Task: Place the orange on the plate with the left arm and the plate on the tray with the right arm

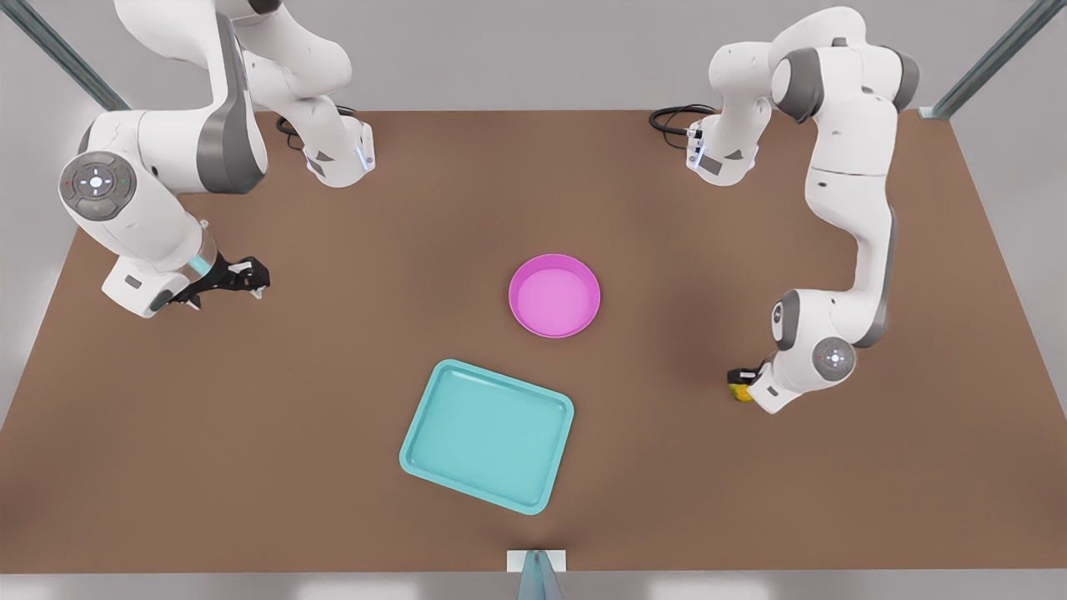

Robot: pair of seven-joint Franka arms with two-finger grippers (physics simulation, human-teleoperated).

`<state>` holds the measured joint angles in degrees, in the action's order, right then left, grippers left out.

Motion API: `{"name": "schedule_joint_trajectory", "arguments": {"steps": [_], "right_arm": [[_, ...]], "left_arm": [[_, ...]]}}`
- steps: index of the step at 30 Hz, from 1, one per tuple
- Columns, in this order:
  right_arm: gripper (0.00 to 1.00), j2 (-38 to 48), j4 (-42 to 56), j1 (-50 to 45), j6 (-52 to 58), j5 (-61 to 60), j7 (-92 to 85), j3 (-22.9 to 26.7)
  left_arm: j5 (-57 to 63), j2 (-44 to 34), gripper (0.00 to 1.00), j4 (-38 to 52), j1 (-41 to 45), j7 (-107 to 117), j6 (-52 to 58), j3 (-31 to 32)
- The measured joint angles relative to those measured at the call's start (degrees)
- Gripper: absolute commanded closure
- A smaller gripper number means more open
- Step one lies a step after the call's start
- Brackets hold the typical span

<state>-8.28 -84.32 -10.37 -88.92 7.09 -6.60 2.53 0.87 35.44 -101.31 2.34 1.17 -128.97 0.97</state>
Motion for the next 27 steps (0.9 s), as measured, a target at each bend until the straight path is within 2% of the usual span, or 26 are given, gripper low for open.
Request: {"name": "schedule_joint_trajectory", "arguments": {"steps": [14,16,21,22,23,25,27], "right_arm": [[0.0,-0.3,0.0,0.0,0.0,0.0,-0.2,0.1],[0.0,-0.3,0.0,0.0,0.0,0.0,-0.2,0.1],[0.0,-0.5,-0.1,0.0,0.0,0.0,-0.3,0.1],[0.0,-0.5,-0.1,0.0,0.0,0.0,-0.3,0.1],[0.0,-0.5,-0.1,0.0,0.0,0.0,-0.3,0.1],[0.0,-0.5,-0.1,0.0,0.0,0.0,-0.3,0.1],[0.0,-0.5,-0.1,0.0,0.0,0.0,-0.3,0.1]], "left_arm": [[0.3,3.6,0.0,-0.7,0.1,-1.1,-6.6,0.0],[0.3,3.7,0.19,-0.7,0.1,-1.2,-7.1,0.0],[0.1,4.1,0.19,-0.7,0.1,-1.3,-7.8,0.0],[0.1,4.2,0.22,-0.7,0.1,-1.4,-7.8,0.0],[0.1,4.2,0.32,-0.7,0.1,-1.4,-7.9,0.0],[0.3,4.0,0.43,-0.7,0.0,-1.1,-8.0,0.0],[0.7,3.6,0.49,-0.6,0.0,-0.7,-7.9,0.0]]}}
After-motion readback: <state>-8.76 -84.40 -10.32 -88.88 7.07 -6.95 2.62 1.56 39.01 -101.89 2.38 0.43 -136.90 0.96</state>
